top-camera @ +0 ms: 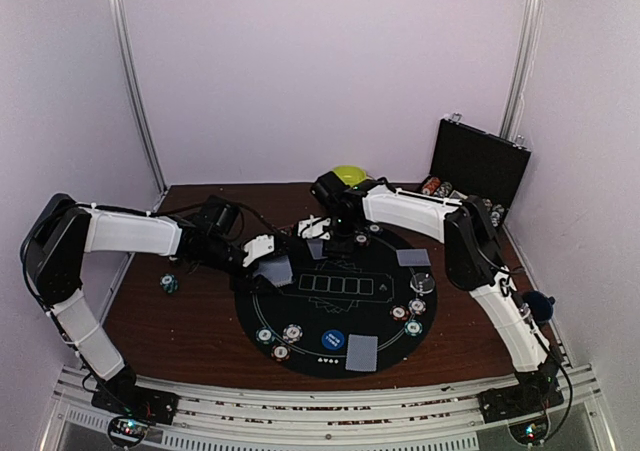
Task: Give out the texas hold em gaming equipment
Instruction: Move the poker card to the big blind area.
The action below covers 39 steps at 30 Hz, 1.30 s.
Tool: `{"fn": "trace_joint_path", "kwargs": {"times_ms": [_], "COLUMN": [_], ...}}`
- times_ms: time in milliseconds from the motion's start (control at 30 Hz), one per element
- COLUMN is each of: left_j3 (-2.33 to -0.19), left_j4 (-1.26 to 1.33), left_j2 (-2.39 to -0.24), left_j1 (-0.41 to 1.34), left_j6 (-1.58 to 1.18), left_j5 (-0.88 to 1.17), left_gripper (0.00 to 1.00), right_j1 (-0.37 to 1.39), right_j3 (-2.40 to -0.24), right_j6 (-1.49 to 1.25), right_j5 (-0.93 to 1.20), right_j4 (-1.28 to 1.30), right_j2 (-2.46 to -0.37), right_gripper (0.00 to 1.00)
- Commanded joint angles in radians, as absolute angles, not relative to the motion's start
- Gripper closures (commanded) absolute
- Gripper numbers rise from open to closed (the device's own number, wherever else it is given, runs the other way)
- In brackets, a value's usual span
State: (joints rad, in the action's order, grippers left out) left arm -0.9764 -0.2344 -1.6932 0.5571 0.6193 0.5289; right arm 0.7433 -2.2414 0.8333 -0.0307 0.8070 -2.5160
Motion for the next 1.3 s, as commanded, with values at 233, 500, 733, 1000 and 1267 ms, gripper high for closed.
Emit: {"fn": "trace_joint_path", "kwargs": {"times_ms": [233, 500, 733, 1000, 1267], "left_j3": [-1.009, -1.01, -1.009, -1.008, -1.009], "left_j4": [-0.209, -0.21, -0.209, -0.209, -0.207], "left_j2": [-1.666, -1.667, -1.669, -1.672, -1.673], "left_j1": [0.551, 0.552, 0.551, 0.552, 0.552], "left_j6": [0.627, 0.626, 0.627, 0.627, 0.627], "left_j5": [0.558, 0.556, 0.557, 0.558, 0.558], "left_gripper": [0.4, 0.4, 0.4, 0.4, 0.4], "right_j1": [0.763, 0.766, 0.764, 0.752, 0.732], "right_j3": [-2.322, -2.322, -2.335, -2.365, -2.365], "right_j6": [0.819, 0.784, 0.762, 0.78, 0.831], "right_j5": [0.07, -0.073, -0.172, -0.224, -0.247], "right_j4": [0.876, 0.778, 0.672, 0.643, 0.634], "right_j2": [-2.567, -2.621, -2.645, -2.682, -2.689], "right_gripper": [0.26, 0.26, 0.25, 0.26, 0.25]}}
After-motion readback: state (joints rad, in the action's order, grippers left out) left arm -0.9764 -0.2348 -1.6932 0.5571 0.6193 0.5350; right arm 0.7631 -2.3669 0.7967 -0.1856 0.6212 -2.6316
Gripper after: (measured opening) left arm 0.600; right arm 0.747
